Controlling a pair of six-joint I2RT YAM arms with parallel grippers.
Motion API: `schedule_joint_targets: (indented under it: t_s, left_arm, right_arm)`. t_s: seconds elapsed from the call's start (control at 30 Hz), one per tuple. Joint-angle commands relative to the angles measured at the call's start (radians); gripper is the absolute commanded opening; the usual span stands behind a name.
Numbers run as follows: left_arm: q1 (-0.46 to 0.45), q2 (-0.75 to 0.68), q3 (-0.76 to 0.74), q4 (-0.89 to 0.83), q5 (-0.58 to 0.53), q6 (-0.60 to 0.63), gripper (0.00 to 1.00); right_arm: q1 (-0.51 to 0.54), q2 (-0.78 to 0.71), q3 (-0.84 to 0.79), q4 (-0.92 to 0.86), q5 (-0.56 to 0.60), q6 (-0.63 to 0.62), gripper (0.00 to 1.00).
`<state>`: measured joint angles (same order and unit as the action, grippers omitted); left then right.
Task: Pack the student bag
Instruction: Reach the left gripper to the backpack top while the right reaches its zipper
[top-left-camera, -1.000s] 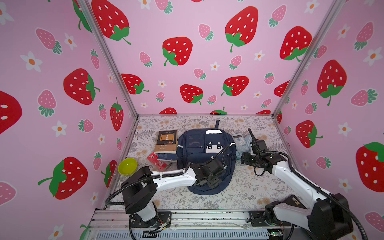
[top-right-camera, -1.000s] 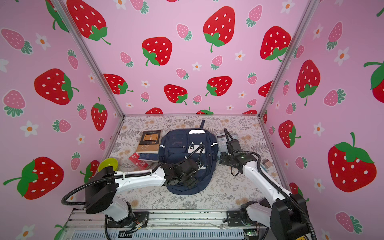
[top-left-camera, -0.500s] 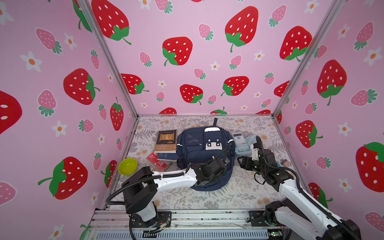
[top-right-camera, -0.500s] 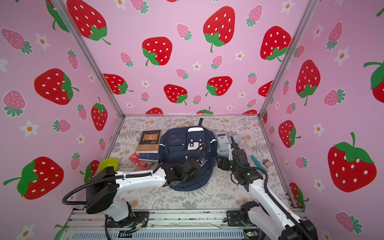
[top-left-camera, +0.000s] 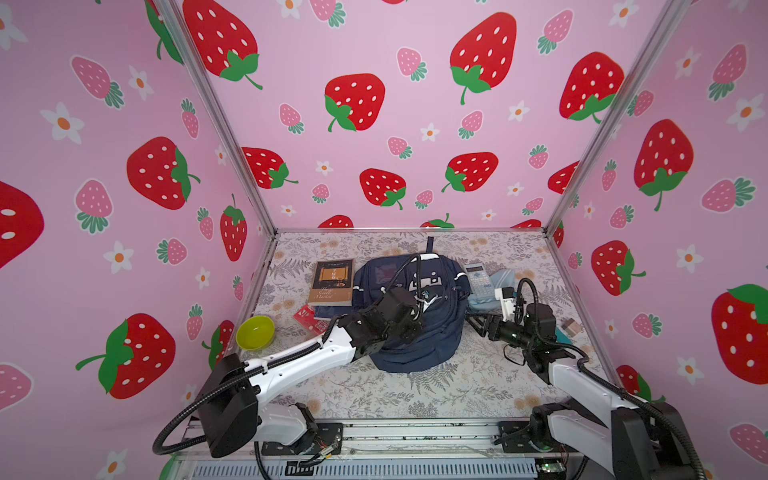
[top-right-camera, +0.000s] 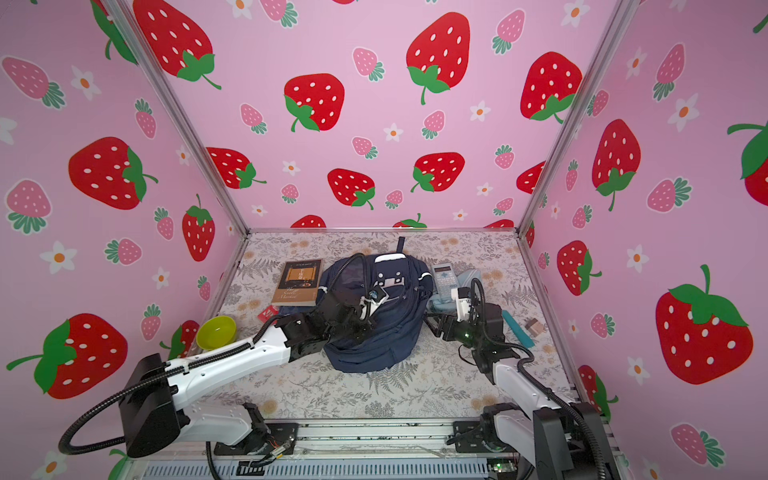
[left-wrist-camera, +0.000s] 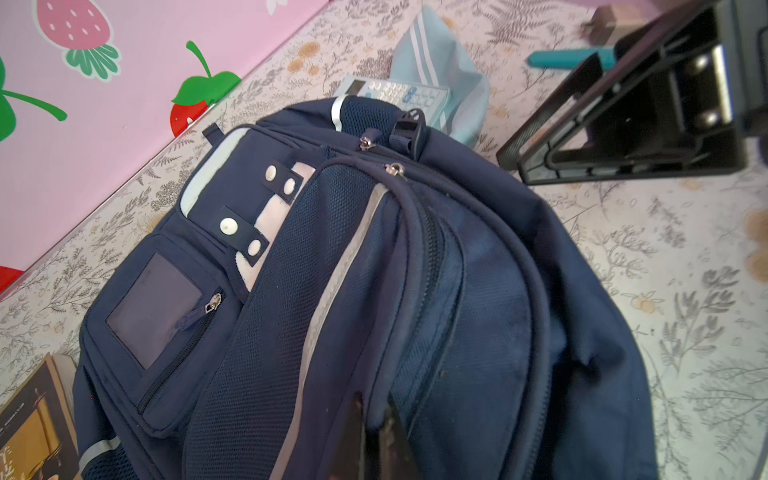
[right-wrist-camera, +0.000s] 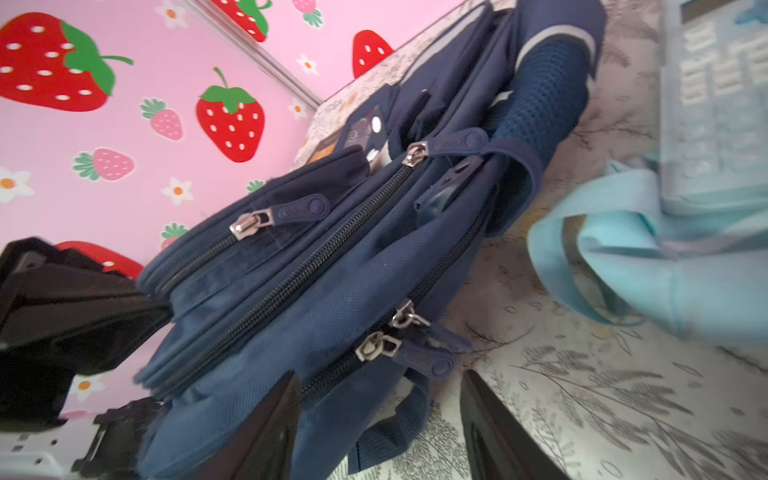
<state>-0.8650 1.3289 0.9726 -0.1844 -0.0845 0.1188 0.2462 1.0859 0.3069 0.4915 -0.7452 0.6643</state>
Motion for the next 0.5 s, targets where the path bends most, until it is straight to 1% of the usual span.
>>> schedule_joint_targets:
  t_s: [0.0,0.13,0.3,0.33,0.37,0.47]
  left_arm:
    - [0.035,-0.061,0.013,0.076,0.118,-0.019,0.0]
    - [0.06,-0.083,0.011,0.075,0.186,-0.022,0.0]
    - [0.091,-0.097,0.014,0.083,0.215,-0.041,0.0]
    - [0.1,-0.099,0.015,0.086,0.248,-0.048,0.0]
    - [0.106,-0.101,0.018,0.088,0.256,-0.052,0.0]
    - [0.119,-0.106,0.028,0.083,0.277,-0.063,0.0]
  right_arm:
    - [-0.009,0.007,-0.02,0.134,-0.112,0.031,0.61]
    - [-0.017,0.036,-0.022,0.194,-0.176,0.059,0.55]
    - [-0.022,0.092,-0.008,0.275,-0.241,0.1,0.51]
    - [-0.022,0.107,-0.003,0.281,-0.25,0.104,0.48]
    - [-0.021,0.122,0.001,0.284,-0.256,0.103,0.47]
    - [-0.023,0.153,0.005,0.302,-0.262,0.112,0.46]
